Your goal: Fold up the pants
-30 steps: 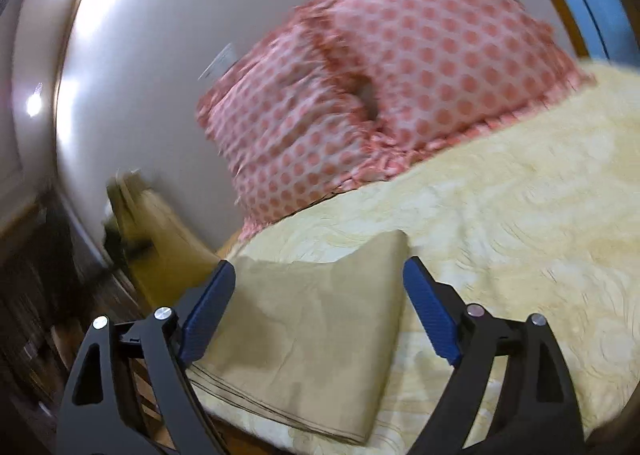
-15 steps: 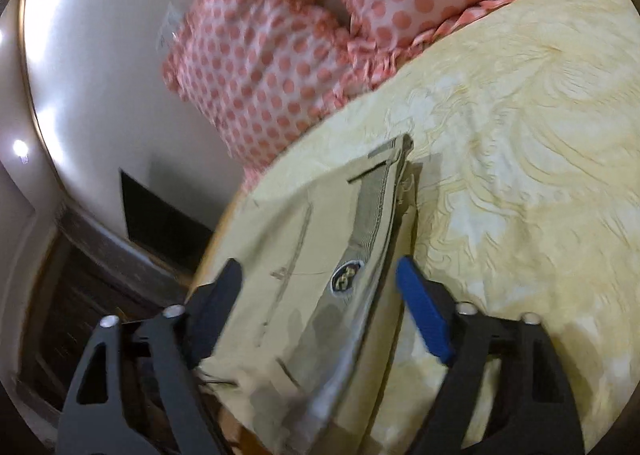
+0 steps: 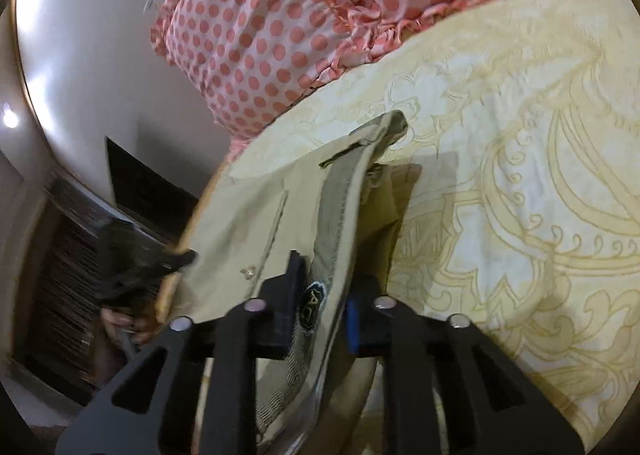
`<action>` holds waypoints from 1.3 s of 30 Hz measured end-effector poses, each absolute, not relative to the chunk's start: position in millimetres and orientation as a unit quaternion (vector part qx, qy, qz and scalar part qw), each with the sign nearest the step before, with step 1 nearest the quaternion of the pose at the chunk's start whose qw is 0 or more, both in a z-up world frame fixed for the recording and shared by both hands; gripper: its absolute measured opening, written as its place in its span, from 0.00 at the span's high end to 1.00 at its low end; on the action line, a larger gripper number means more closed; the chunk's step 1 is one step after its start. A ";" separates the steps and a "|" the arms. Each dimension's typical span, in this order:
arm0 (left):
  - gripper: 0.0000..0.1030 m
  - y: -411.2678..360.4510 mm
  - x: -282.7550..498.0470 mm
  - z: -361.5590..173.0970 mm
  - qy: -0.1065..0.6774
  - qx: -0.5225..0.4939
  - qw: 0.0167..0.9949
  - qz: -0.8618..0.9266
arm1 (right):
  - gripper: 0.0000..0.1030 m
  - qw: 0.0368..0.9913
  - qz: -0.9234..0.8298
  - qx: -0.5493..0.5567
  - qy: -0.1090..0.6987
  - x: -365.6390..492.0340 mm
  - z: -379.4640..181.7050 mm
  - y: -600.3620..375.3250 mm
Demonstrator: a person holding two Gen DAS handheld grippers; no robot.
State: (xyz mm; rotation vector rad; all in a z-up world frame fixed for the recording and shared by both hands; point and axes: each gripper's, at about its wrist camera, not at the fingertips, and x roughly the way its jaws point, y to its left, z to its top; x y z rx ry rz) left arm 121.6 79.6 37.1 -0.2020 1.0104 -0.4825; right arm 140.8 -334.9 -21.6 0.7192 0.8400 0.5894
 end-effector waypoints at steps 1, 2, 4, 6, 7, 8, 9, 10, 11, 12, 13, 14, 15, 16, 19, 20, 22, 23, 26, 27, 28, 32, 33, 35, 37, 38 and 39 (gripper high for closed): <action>0.55 80.5 121.2 37.1 0.480 -0.091 0.843 -0.224 | 0.88 0.808 0.280 0.340 0.392 142.1 -19.3 -335.6; 0.68 78.7 127.1 35.1 0.482 -0.084 0.844 -0.219 | 0.89 0.806 0.284 0.344 0.390 144.7 -16.3 -336.5; 0.78 78.5 134.6 37.8 0.493 -0.084 0.837 -0.223 | 0.90 0.798 0.299 0.354 0.385 154.1 -9.8 -337.9; 0.85 78.3 146.6 39.3 0.500 -0.089 0.832 -0.223 | 0.90 0.797 0.305 0.355 0.380 165.3 -3.4 -337.3; 0.91 77.3 148.1 42.6 0.497 -0.087 0.834 -0.222 | 0.91 0.799 0.309 0.353 0.378 173.4 0.7 -336.9; 0.93 74.8 151.1 45.8 0.493 -0.080 0.838 -0.220 | 0.91 0.799 0.311 0.353 0.375 179.0 3.3 -337.3; 0.93 69.3 154.3 50.2 0.486 -0.067 0.844 -0.215 | 0.91 0.799 0.312 0.352 0.373 185.0 5.6 -337.2; 0.94 63.9 157.7 53.6 0.479 -0.059 0.849 -0.213 | 0.92 0.802 0.311 0.352 0.370 194.5 9.7 -339.3; 0.94 57.7 162.0 57.9 0.472 -0.052 0.854 -0.213 | 0.92 0.804 0.309 0.353 0.366 201.5 12.3 -342.2; 0.94 51.9 167.7 61.1 0.467 -0.048 0.856 -0.214 | 0.92 0.807 0.305 0.354 0.361 208.9 15.7 -345.5; 0.94 43.3 176.4 66.9 0.460 -0.041 0.860 -0.216 | 0.93 0.813 0.300 0.353 0.354 218.1 20.4 -351.2; 0.94 36.2 184.5 71.4 0.453 -0.035 0.864 -0.216 | 0.94 0.817 0.294 0.354 0.348 226.3 23.8 -356.2; 0.94 28.0 193.7 76.0 0.445 -0.030 0.869 -0.215 | 0.94 0.819 0.289 0.358 0.343 235.0 26.0 -361.6; 0.95 19.1 205.3 82.3 0.433 -0.031 0.875 -0.216 | 0.94 0.823 0.280 0.361 0.338 246.1 29.8 -369.1; 0.95 3.6 225.3 87.0 0.435 -0.030 0.874 -0.213 | 0.94 0.829 0.246 0.364 0.345 264.6 28.4 -384.8; 0.94 1.7 225.7 84.8 0.445 -0.022 0.870 -0.211 | 0.94 0.825 0.240 0.359 0.364 265.8 22.4 -385.3; 0.94 1.7 215.2 77.6 0.457 0.007 0.865 -0.207 | 0.94 0.814 0.241 0.348 0.398 259.2 8.2 -380.1; 0.94 6.3 207.4 74.8 0.458 0.011 0.864 -0.210 | 0.94 0.809 0.245 0.348 0.406 250.8 2.6 -377.3; 0.93 28.8 184.4 72.8 0.454 -0.011 0.864 -0.217 | 0.94 0.791 0.267 0.379 0.400 231.8 2.8 -373.4; 0.93 35.5 178.1 74.4 0.447 -0.014 0.868 -0.217 | 0.94 0.785 0.279 0.391 0.393 224.6 8.9 -369.8; 0.93 38.8 174.3 75.6 0.443 -0.009 0.870 -0.214 | 0.94 0.778 0.286 0.400 0.391 218.4 13.6 -366.4; 0.90 47.3 172.4 74.2 0.444 0.013 0.873 -0.202 | 0.93 0.804 0.260 0.340 0.413 205.0 22.5 -349.0; 0.87 49.6 173.1 73.7 0.444 0.012 0.874 -0.198 | 0.84 0.819 0.235 0.309 0.423 203.6 23.9 -346.1; 0.82 57.4 169.0 77.5 0.433 0.012 0.885 -0.173 | 0.51 0.853 0.159 0.245 0.432 197.6 30.1 -349.6; 0.60 66.3 159.7 85.7 0.410 0.004 0.895 -0.177 | 0.20 0.867 0.145 0.227 0.420 192.8 33.7 -356.0; 0.49 69.1 155.7 89.6 0.399 0.005 0.900 -0.176 | 0.20 0.866 0.146 0.221 0.423 194.0 32.0 -357.3; 0.47 70.1 153.9 91.9 0.391 0.008 0.903 -0.175 | 0.20 0.864 0.147 0.220 0.428 196.1 28.7 -358.1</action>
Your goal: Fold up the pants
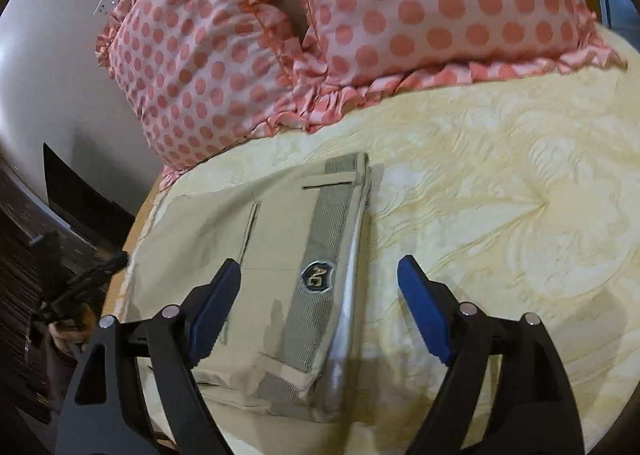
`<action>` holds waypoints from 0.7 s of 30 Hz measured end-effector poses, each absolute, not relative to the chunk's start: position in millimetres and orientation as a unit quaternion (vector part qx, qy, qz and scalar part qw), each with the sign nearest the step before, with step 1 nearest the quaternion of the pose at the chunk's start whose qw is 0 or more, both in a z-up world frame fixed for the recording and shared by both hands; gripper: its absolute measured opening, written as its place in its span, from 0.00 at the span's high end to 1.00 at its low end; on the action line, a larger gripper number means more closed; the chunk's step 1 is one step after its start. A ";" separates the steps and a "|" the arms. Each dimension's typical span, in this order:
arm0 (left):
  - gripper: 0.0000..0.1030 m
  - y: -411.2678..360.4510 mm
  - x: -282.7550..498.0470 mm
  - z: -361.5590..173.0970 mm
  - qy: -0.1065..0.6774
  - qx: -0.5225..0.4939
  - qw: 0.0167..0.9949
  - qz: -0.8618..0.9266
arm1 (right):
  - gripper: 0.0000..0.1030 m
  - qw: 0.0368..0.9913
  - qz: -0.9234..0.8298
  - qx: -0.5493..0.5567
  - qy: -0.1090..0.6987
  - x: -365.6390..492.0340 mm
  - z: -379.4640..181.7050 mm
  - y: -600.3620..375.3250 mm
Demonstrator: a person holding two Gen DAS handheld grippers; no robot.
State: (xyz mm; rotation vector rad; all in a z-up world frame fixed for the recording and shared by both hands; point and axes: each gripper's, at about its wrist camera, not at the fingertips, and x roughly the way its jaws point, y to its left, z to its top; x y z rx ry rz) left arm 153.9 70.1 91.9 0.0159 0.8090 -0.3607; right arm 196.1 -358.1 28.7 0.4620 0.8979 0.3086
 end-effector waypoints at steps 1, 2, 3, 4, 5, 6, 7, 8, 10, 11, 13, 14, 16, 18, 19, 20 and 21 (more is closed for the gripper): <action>0.46 70.1 154.4 92.5 0.390 0.010 0.904 -0.174 | 0.20 0.857 0.147 0.223 0.440 202.7 21.3 -358.4; 0.46 69.8 157.2 91.1 0.396 0.007 0.901 -0.175 | 0.21 0.853 0.148 0.225 0.447 207.3 15.0 -358.0; 0.46 68.8 162.8 87.3 0.406 0.001 0.896 -0.178 | 0.24 0.847 0.154 0.226 0.456 215.0 7.2 -356.6; 0.46 67.8 168.2 83.3 0.414 -0.003 0.893 -0.178 | 0.28 0.844 0.157 0.223 0.462 220.1 1.9 -355.5; 0.46 66.3 175.6 77.6 0.426 -0.008 0.887 -0.175 | 0.30 0.846 0.157 0.218 0.461 222.4 -0.8 -353.5; 0.46 64.4 181.1 72.6 0.435 -0.013 0.883 -0.175 | 0.32 0.854 0.161 0.208 0.449 222.9 0.7 -351.8; 0.46 63.0 189.5 66.2 0.448 -0.022 0.876 -0.177 | 0.40 0.853 0.168 0.199 0.453 228.0 -1.4 -348.4; 0.46 61.9 198.0 59.8 0.461 -0.033 0.869 -0.177 | 0.41 0.854 0.170 0.197 0.451 228.5 -1.3 -346.5; 0.44 59.3 212.1 50.2 0.480 -0.057 0.855 -0.189 | 0.43 0.860 0.176 0.169 0.447 229.9 -0.5 -340.8; 0.40 57.5 217.2 47.3 0.485 -0.063 0.850 -0.194 | 0.43 0.863 0.180 0.160 0.444 229.7 -0.9 -339.9; 0.34 49.0 228.3 40.3 0.498 -0.063 0.841 -0.204 | 0.52 0.862 0.189 0.156 0.443 231.8 -1.6 -341.4; 0.33 45.0 234.2 35.6 0.506 -0.065 0.835 -0.206 | 0.60 0.858 0.198 0.165 0.445 233.9 -2.2 -342.8; 0.49 41.2 237.8 34.8 0.501 -0.069 0.836 -0.213 | 0.86 0.840 0.235 0.209 0.443 236.0 -4.1 -354.1; 0.73 40.6 236.9 37.4 0.493 -0.082 0.839 -0.217 | 0.87 0.828 0.263 0.243 0.432 234.9 -2.6 -360.4; 0.80 39.2 235.4 41.4 0.485 -0.085 0.840 -0.228 | 0.87 0.828 0.269 0.239 0.431 235.3 1.7 -359.6; 0.83 37.5 235.3 45.5 0.481 -0.082 0.842 -0.230 | 0.87 0.829 0.269 0.240 0.428 236.8 4.5 -359.0; 0.84 34.2 235.5 51.2 0.471 -0.076 0.848 -0.230 | 0.87 0.829 0.272 0.248 0.421 242.0 9.5 -361.1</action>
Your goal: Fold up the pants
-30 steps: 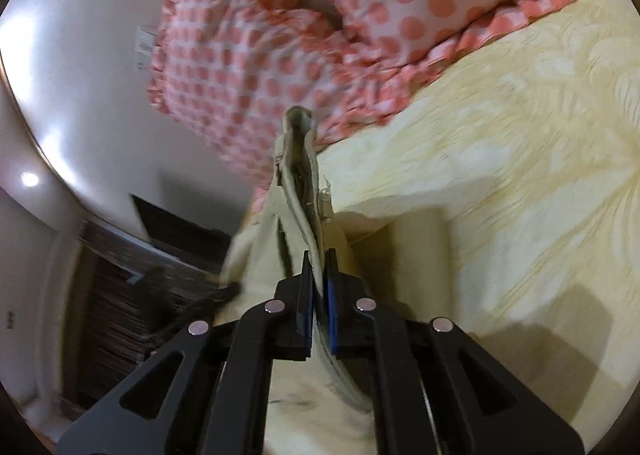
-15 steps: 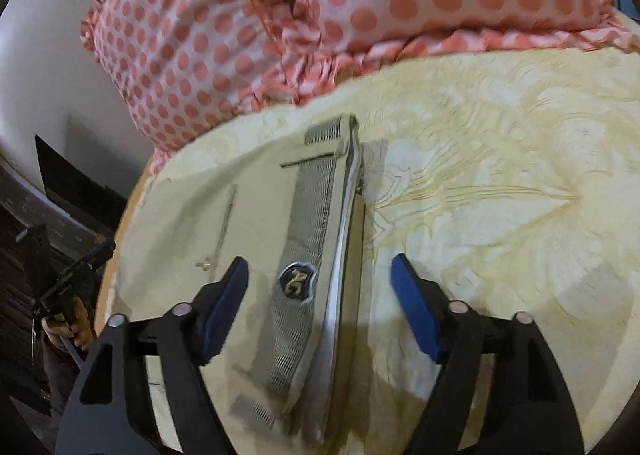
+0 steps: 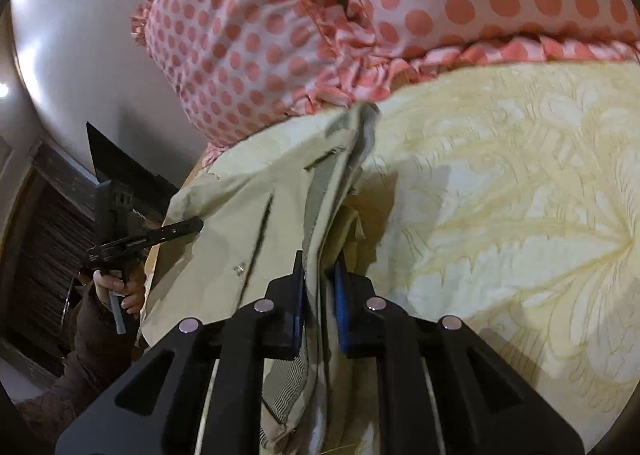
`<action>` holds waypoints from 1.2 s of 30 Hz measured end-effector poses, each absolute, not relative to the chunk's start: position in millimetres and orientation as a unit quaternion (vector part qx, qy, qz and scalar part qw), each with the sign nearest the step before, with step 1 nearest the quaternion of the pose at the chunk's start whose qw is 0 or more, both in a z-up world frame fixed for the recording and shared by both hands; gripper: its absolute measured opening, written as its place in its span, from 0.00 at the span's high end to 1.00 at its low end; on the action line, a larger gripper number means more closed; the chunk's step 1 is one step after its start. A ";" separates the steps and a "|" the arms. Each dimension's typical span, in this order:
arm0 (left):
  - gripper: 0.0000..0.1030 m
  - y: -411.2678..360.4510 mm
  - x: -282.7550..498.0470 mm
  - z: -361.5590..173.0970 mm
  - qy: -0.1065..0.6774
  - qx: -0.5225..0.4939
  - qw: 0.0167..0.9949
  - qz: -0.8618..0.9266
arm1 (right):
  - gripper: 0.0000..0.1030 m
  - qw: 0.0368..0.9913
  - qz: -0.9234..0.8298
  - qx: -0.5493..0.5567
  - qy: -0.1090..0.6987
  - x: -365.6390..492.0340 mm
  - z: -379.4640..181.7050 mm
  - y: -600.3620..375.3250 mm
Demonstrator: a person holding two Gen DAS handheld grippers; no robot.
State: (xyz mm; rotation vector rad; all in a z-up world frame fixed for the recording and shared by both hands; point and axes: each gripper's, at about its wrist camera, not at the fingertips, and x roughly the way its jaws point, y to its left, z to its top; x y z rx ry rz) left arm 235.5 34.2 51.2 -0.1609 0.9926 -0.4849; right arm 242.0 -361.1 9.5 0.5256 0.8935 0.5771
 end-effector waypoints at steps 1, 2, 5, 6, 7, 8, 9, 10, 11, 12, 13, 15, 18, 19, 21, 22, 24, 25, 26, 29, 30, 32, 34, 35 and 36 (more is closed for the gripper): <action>0.84 31.0 236.7 56.4 0.461 -0.072 0.854 -0.231 | 0.88 0.830 0.273 0.254 0.414 247.1 13.9 -363.8; 0.85 26.7 240.0 63.3 0.446 -0.070 0.862 -0.229 | 0.88 0.832 0.269 0.260 0.409 253.8 18.5 -366.1; 0.82 13.3 260.2 74.0 0.423 -0.066 0.878 -0.217 | 0.88 0.849 0.241 0.265 0.389 276.7 29.6 -376.3; 0.79 5.9 270.6 71.1 0.423 -0.050 0.883 -0.198 | 0.87 0.853 0.226 0.260 0.392 284.9 27.3 -378.9; 0.76 1.5 276.1 67.1 0.430 -0.038 0.884 -0.180 | 0.84 0.854 0.206 0.251 0.406 289.7 22.8 -379.9; 0.75 -0.4 279.2 64.1 0.438 -0.025 0.884 -0.163 | 0.81 0.856 0.177 0.235 0.426 292.4 19.2 -380.0; 0.71 -0.4 278.0 62.9 0.441 -0.016 0.885 -0.149 | 0.73 0.859 0.146 0.218 0.440 289.4 18.4 -380.5; 0.69 4.2 269.4 66.5 0.430 -0.011 0.892 -0.138 | 0.70 0.867 0.126 0.205 0.436 277.9 23.0 -382.4; 0.69 8.5 258.5 72.7 0.412 -0.007 0.902 -0.130 | 0.66 0.875 0.130 0.202 0.420 264.2 30.4 -383.8; 0.69 14.0 245.9 80.0 0.392 -0.005 0.911 -0.125 | 0.52 0.884 0.141 0.201 0.397 247.5 39.9 -381.4; 0.67 19.0 229.2 88.2 0.372 -0.014 0.919 -0.131 | 0.41 0.888 0.157 0.203 0.382 232.6 45.3 -381.3; 0.60 20.1 196.1 96.5 0.356 -0.057 0.913 -0.190 | 0.37 0.873 0.220 0.220 0.376 210.8 48.1 -366.0; 0.46 -6.0 168.7 76.2 0.398 -0.068 0.878 -0.258 | 0.21 0.841 0.249 0.225 0.424 204.8 26.3 -345.0; 0.46 -15.9 168.0 62.8 0.426 -0.059 0.866 -0.256 | 0.20 0.842 0.233 0.210 0.439 205.3 17.6 -339.0; 0.51 -29.8 169.4 40.0 0.453 -0.030 0.862 -0.226 | 0.20 0.855 0.207 0.185 0.438 201.4 22.6 -332.6; 0.52 -33.3 161.4 39.3 0.435 -0.006 0.876 -0.206 | 0.19 0.865 0.174 0.169 0.439 192.9 28.9 -328.6; 0.41 -34.8 140.9 47.6 0.414 0.021 0.894 -0.170 | 0.05 0.884 0.140 0.129 0.428 167.7 36.1 -316.7; 0.27 -32.1 123.4 54.3 0.393 0.028 0.907 -0.149 | 0.01 0.895 0.129 0.107 0.413 147.5 37.1 -308.0; 0.14 -27.5 108.8 59.7 0.375 0.033 0.916 -0.138 | 0.01 0.903 0.119 0.092 0.403 133.7 35.6 -302.1; 0.02 -28.9 56.4 59.2 0.333 0.064 0.937 -0.086 | 0.01 0.917 0.071 0.053 0.388 95.7 22.6 -281.2; 0.02 -26.3 47.7 57.3 0.331 0.068 0.938 -0.083 | 0.01 0.920 0.061 0.047 0.384 86.3 14.8 -275.1; 0.02 -28.4 28.1 46.3 0.334 0.069 0.937 -0.078 | 0.01 0.920 0.051 0.050 0.385 76.3 9.0 -268.4; 0.02 -26.8 19.5 36.0 0.347 0.062 0.934 -0.058 | 0.01 0.920 0.044 0.052 0.386 74.9 2.1 -261.7; 0.02 -26.0 18.0 31.7 0.352 0.058 0.933 -0.056 | 0.01 0.925 0.030 0.039 0.376 71.9 1.4 -257.8; 0.02 -25.2 17.0 27.2 0.357 0.053 0.931 -0.055 | 0.01 0.926 0.015 0.029 0.376 70.3 0.1 -254.6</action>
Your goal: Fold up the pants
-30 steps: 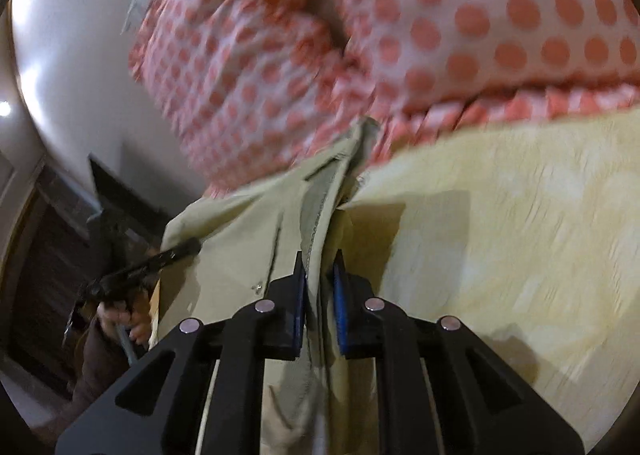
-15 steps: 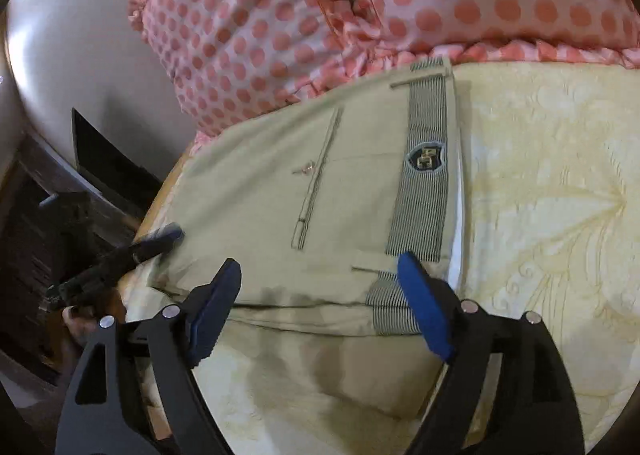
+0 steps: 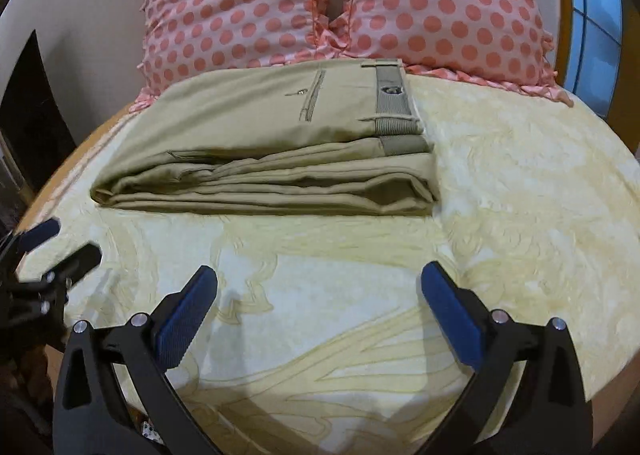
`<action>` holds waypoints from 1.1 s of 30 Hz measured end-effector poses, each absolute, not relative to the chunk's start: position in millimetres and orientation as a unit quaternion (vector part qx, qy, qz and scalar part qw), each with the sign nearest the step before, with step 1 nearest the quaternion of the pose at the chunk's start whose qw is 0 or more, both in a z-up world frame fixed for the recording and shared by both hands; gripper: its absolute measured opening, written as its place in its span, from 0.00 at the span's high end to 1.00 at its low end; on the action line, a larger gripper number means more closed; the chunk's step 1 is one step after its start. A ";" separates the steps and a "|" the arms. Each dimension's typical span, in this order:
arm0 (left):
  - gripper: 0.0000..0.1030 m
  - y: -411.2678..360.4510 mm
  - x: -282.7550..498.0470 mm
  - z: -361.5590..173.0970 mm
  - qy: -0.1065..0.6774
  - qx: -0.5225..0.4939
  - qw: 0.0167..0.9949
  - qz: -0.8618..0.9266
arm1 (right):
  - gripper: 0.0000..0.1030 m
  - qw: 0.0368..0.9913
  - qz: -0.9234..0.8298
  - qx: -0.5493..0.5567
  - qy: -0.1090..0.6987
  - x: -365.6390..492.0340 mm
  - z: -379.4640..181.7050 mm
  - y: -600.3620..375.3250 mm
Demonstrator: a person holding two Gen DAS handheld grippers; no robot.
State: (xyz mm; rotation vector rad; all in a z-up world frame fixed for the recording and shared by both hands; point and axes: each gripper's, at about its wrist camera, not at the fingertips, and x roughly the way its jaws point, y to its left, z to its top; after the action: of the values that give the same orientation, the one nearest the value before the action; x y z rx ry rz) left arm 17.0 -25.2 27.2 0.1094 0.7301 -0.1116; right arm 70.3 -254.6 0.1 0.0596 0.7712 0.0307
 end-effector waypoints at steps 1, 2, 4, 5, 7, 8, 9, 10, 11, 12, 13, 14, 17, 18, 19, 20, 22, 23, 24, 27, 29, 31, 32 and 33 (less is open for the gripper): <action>0.02 -23.1 15.7 22.9 0.362 0.049 0.929 -0.050 | 0.01 0.926 0.008 0.025 0.376 66.6 -0.4 -252.4; 0.02 -21.6 14.5 19.2 0.368 0.047 0.927 -0.047 | 0.01 0.927 0.001 0.019 0.374 64.3 -0.7 -249.3; 0.02 -18.4 13.8 17.0 0.367 0.031 0.929 -0.048 | 0.01 0.930 -0.010 0.020 0.367 60.4 -2.0 -246.7; 0.02 -18.4 13.6 16.5 0.366 0.031 0.929 -0.047 | 0.01 0.931 -0.015 0.022 0.363 57.8 -2.5 -246.4; 0.02 -18.0 10.6 15.8 0.360 0.029 0.931 -0.046 | 0.01 0.935 -0.022 0.025 0.354 54.5 -3.6 -245.7; 0.02 -18.6 9.2 15.1 0.356 0.030 0.933 -0.046 | 0.01 0.935 -0.024 0.026 0.352 53.5 -4.1 -245.5; 0.02 -17.9 7.7 14.8 0.353 0.029 0.934 -0.046 | 0.01 0.936 -0.026 0.027 0.349 52.7 -4.6 -245.2; 0.02 -19.4 8.4 14.7 0.351 0.029 0.935 -0.046 | 0.01 0.937 -0.027 0.026 0.347 51.9 -4.8 -244.9; 0.02 -19.4 7.9 14.8 0.350 0.029 0.935 -0.046 | 0.01 0.937 -0.027 0.027 0.348 53.2 -4.7 -245.3; 0.02 -19.3 7.7 15.0 0.350 0.029 0.935 -0.046 | 0.01 0.937 -0.027 0.026 0.348 53.2 -5.1 -245.4; 0.02 -19.4 8.2 14.9 0.350 0.029 0.935 -0.046 | 0.01 0.937 -0.027 0.026 0.348 53.0 -5.2 -245.6; 0.02 -19.4 8.0 14.8 0.351 0.029 0.935 -0.046 | 0.01 0.937 -0.026 0.026 0.347 53.1 -4.9 -246.2; 0.02 -20.1 8.5 14.6 0.352 0.029 0.934 -0.046 | 0.01 0.937 -0.025 0.025 0.347 53.4 -5.1 -247.2; 0.02 -20.7 9.6 14.8 0.353 0.029 0.934 -0.046 | 0.01 0.937 -0.025 0.025 0.347 53.5 -5.2 -246.9; 0.02 -21.1 9.5 14.9 0.355 0.030 0.933 -0.046 | 0.01 0.937 -0.025 0.025 0.347 53.4 -5.3 -246.9; 0.02 -21.4 9.4 14.8 0.355 0.030 0.933 -0.046 | 0.01 0.937 -0.025 0.025 0.347 53.5 -5.3 -246.3; 0.02 -21.4 9.3 14.9 0.355 0.030 0.933 -0.047 | 0.01 0.937 -0.025 0.025 0.347 53.3 -5.3 -246.4; 0.02 -21.4 9.5 15.0 0.355 0.030 0.933 -0.046 | 0.01 0.937 -0.025 0.025 0.347 53.5 -5.2 -246.2; 0.02 -21.1 9.5 15.1 0.355 0.030 0.933 -0.047 | 0.01 0.937 -0.025 0.025 0.347 53.5 -5.2 -246.2; 0.02 -20.7 9.7 15.2 0.354 0.030 0.934 -0.047 | 0.01 0.937 -0.025 0.025 0.346 53.1 -5.4 -246.3; 0.02 -20.6 9.7 15.1 0.353 0.029 0.934 -0.046 | 0.01 0.937 -0.025 0.025 0.347 53.4 -5.1 -246.7; 0.02 -20.3 10.3 15.2 0.353 0.029 0.934 -0.046 | 0.01 0.937 -0.025 0.025 0.347 53.4 -5.1 -246.7; 0.02 -19.8 10.4 15.1 0.353 0.029 0.934 -0.046 | 0.01 0.937 -0.024 0.025 0.347 53.4 -5.1 -246.9; 0.02 -19.9 10.4 15.0 0.353 0.029 0.934 -0.046 | 0.01 0.937 -0.024 0.025 0.347 53.4 -5.1 -247.1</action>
State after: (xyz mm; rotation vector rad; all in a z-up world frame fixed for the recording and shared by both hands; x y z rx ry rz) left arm 10.4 -19.9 15.0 0.0590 0.7223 -0.0946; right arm 53.4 -247.1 -5.1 0.0509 0.7082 -0.0493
